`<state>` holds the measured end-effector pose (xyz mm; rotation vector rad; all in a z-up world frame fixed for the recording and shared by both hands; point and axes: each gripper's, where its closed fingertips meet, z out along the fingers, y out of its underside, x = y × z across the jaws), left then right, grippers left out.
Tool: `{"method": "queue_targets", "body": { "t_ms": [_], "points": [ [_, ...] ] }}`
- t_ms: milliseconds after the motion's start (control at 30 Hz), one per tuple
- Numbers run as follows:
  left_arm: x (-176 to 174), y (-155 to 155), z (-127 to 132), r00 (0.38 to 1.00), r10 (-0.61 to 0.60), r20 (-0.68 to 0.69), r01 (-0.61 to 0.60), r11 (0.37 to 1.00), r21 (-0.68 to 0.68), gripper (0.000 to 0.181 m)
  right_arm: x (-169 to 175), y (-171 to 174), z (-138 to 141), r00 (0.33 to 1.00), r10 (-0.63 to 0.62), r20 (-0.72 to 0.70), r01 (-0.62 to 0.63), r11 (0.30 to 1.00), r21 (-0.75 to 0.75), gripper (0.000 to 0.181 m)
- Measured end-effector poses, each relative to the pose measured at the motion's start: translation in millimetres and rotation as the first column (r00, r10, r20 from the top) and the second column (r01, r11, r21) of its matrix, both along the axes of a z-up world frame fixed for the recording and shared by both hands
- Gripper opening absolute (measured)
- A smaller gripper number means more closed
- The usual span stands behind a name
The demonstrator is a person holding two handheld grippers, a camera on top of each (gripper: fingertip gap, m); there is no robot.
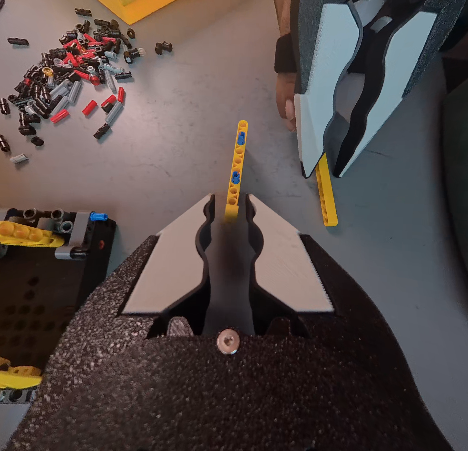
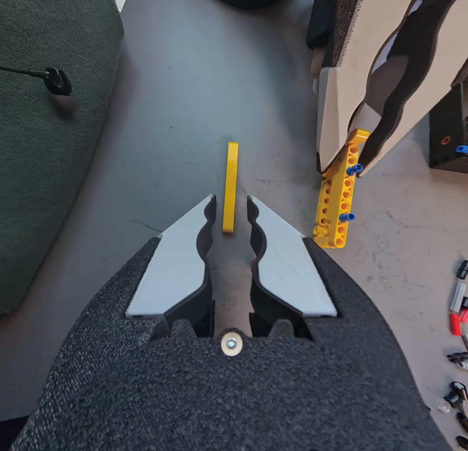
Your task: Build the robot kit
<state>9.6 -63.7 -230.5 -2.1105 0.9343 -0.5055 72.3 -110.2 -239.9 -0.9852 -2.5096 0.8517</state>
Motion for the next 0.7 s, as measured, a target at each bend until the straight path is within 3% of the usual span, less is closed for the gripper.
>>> {"method": "queue_targets", "body": {
  "t_ms": [300, 467, 600, 700],
  "points": [
    [0.6, 0.4, 17.0, 0.995, -0.015, 0.095, 0.011, 0.999, 0.047, 0.026, 1.4, -3.2, -0.5, 1.000, -0.011, 0.027, 0.012, 0.999, -0.051, 0.007],
    [-3.7, 6.9, 55.6, 0.958, -0.001, 0.287, -0.044, 0.988, 0.150, 0.037, -1.5, 1.9, 4.8, 1.000, -0.028, -0.003, 0.028, 0.997, -0.073, 0.007],
    [-17.1, 12.6, 94.9, 0.886, 0.009, 0.465, -0.144, 0.956, 0.255, 0.040, -19.4, 13.0, 39.9, 0.979, -0.112, -0.173, 0.082, 0.981, -0.174, 0.007],
    [-24.7, 14.3, 108.3, 0.843, 0.012, 0.538, -0.190, 0.942, 0.276, 0.041, -36.4, 35.9, 70.1, 0.911, -0.239, -0.336, 0.167, 0.959, -0.229, 0.007]
  ]
}}
